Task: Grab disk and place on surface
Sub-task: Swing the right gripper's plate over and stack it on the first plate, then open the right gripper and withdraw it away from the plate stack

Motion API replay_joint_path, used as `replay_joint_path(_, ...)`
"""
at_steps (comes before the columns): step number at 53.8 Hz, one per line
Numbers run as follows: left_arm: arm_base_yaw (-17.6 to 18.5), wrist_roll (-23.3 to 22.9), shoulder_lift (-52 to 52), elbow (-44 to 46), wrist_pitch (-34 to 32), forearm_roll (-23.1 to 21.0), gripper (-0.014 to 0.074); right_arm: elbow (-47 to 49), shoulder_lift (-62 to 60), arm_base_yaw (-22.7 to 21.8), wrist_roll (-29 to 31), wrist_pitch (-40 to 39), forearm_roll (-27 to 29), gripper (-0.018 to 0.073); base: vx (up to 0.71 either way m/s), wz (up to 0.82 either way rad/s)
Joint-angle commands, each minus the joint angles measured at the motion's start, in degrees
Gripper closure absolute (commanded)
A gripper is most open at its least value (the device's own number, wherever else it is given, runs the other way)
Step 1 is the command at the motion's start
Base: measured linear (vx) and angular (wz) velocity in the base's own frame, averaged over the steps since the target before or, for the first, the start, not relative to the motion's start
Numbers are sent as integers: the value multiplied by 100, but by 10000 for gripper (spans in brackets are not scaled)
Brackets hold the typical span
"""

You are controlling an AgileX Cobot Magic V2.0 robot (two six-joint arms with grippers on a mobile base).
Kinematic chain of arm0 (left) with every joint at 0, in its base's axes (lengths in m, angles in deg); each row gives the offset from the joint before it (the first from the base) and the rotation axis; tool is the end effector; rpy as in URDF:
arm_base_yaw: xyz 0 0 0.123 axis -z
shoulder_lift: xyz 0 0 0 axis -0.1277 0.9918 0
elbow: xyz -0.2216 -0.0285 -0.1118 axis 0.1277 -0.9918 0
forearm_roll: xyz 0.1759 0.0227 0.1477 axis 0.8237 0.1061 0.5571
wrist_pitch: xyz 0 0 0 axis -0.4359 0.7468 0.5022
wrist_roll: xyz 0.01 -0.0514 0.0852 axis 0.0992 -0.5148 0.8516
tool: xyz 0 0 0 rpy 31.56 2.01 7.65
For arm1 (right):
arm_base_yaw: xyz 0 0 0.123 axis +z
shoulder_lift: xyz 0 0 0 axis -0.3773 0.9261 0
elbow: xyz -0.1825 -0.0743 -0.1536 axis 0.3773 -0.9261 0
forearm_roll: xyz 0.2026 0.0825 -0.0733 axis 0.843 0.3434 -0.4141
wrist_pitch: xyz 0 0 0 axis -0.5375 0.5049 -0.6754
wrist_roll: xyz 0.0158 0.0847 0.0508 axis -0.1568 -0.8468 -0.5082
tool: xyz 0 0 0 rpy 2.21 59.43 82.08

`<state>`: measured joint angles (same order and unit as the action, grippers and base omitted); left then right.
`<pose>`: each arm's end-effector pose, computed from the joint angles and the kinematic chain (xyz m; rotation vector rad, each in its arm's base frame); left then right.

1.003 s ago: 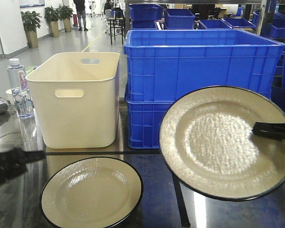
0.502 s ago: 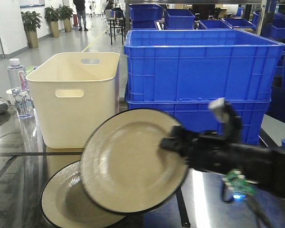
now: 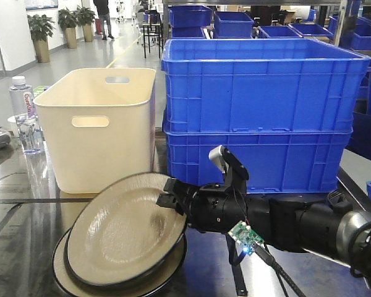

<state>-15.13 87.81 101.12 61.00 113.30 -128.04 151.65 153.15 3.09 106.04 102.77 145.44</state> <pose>0.2372 0.0112 0.3571 0.0415 1.6836 -0.7888 0.3502 0.2117 0.2354 0.0603 2.1345 1.1948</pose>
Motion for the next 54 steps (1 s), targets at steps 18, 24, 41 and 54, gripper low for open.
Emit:
replay_joint_path(18,-14,-362,-117,194,130,-10,602,261,-488,-427,2540,-20,405,-50,0,0)
replay_joint_path(24,-14,-1530,-106,194,-219,1252,600,261,-766,-839,2887,-215,-41,-1,0,0)
replay_joint_path(41,-14,-5469,484,194,-1465,7720,598,245,-2184,-1582,935,-175,-3740,460,0,0)
replay_joint_path(54,42,-6438,-4,194,-2579,8488,598,245,-3240,-1628,-3371,986,-8095,567,0,0)
